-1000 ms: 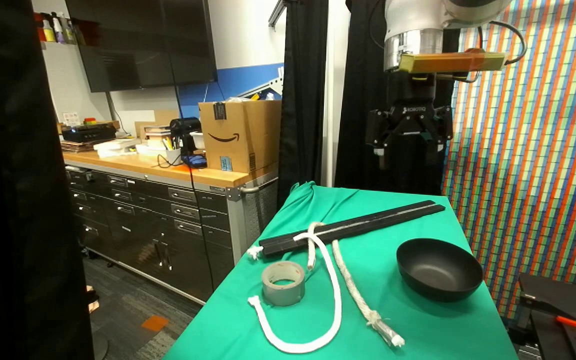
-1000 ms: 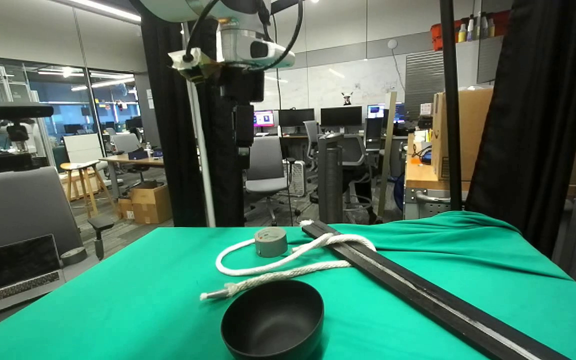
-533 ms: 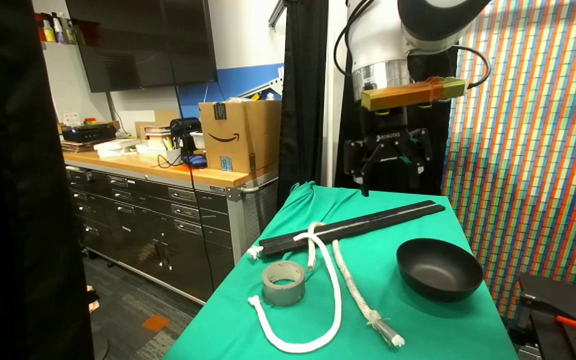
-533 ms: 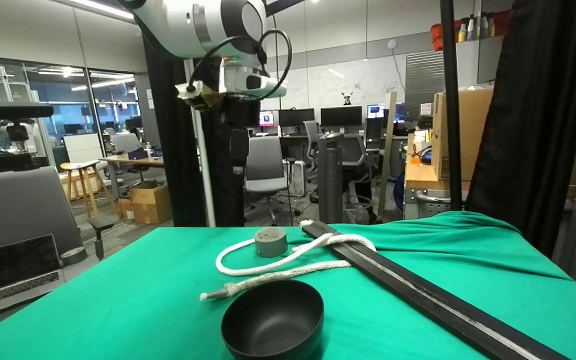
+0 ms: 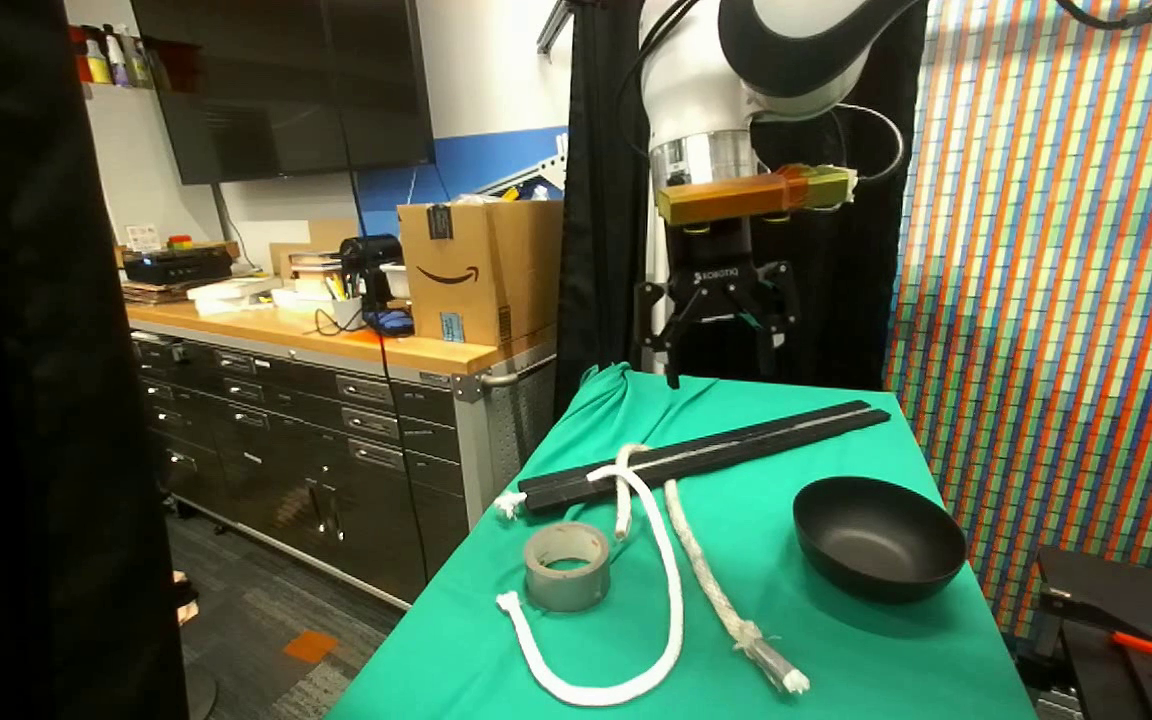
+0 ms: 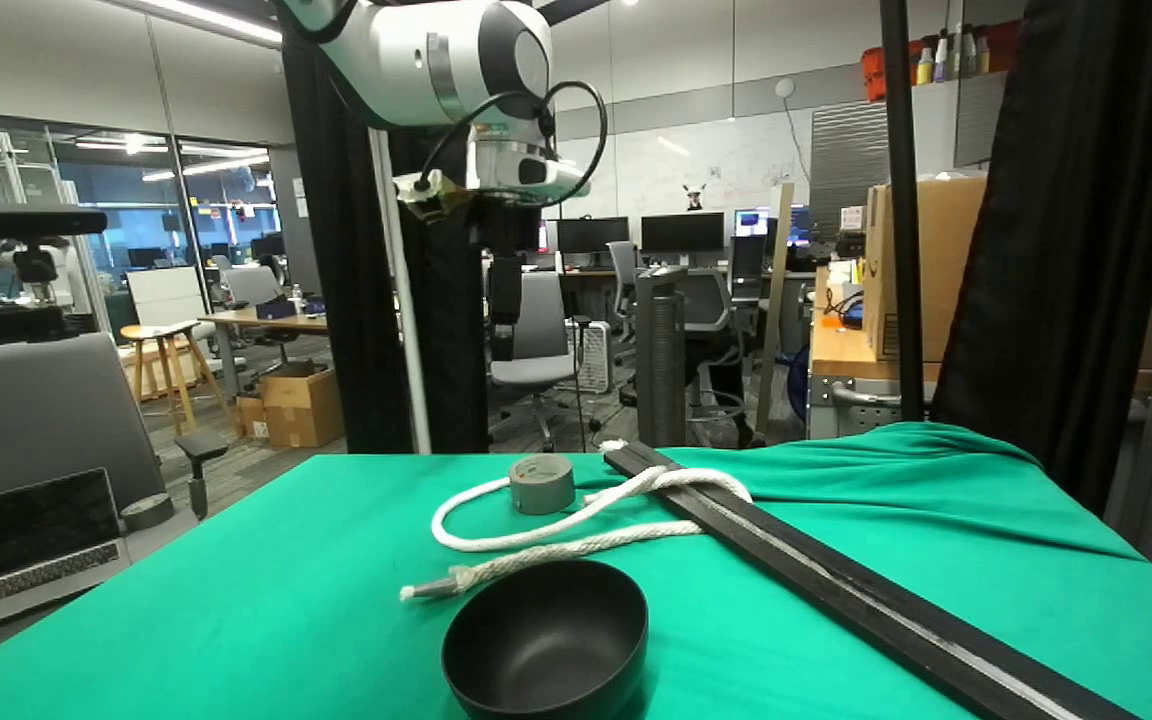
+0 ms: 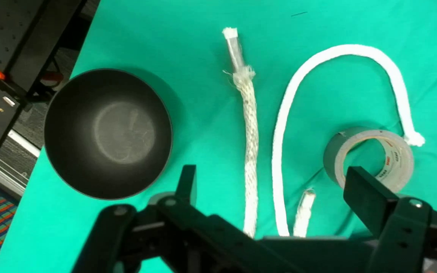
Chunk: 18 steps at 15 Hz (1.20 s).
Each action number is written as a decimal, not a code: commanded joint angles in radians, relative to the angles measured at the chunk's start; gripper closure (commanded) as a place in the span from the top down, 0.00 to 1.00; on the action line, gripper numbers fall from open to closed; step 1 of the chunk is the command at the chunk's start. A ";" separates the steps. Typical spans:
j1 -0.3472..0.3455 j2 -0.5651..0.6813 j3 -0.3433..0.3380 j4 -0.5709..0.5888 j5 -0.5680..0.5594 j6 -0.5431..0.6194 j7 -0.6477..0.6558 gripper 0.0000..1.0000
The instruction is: Put the masking tape in the bowl
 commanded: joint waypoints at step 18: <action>0.081 0.274 -0.037 0.182 0.225 0.318 0.060 1.00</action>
